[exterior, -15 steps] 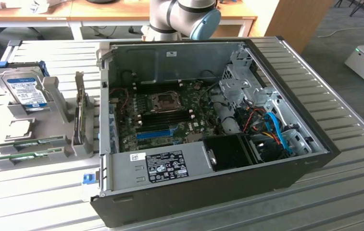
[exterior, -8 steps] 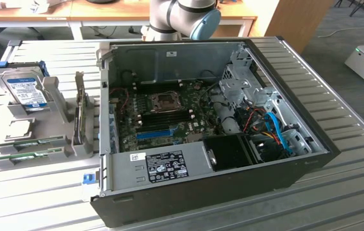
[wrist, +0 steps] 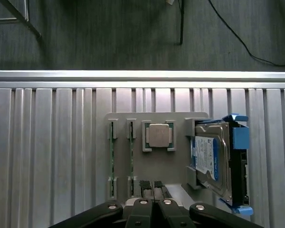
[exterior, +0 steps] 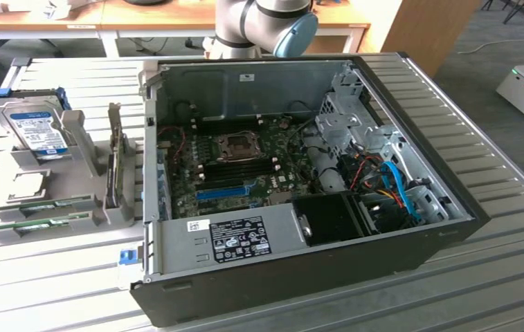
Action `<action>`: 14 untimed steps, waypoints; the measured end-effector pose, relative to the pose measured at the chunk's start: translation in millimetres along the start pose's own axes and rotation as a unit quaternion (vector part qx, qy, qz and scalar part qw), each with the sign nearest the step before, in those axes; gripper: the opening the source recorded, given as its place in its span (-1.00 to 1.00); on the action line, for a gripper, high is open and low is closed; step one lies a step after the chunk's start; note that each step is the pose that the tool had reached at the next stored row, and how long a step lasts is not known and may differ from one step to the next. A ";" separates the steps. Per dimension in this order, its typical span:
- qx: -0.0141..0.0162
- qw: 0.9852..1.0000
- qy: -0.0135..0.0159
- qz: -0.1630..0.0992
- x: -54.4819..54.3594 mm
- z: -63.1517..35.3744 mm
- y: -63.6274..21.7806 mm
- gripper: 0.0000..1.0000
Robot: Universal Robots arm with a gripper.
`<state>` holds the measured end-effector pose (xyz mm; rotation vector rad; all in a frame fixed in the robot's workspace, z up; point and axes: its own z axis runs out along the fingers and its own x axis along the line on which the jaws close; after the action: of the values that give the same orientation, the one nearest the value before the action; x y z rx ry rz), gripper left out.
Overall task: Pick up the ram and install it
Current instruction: 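Pick up the ram and move it above insertion slot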
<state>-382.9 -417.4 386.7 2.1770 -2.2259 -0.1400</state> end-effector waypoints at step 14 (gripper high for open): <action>0.000 1.000 -0.002 -0.010 0.1 0.0 0.1 -0.80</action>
<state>-383.0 -417.4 386.7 2.2007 -2.2068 -0.1448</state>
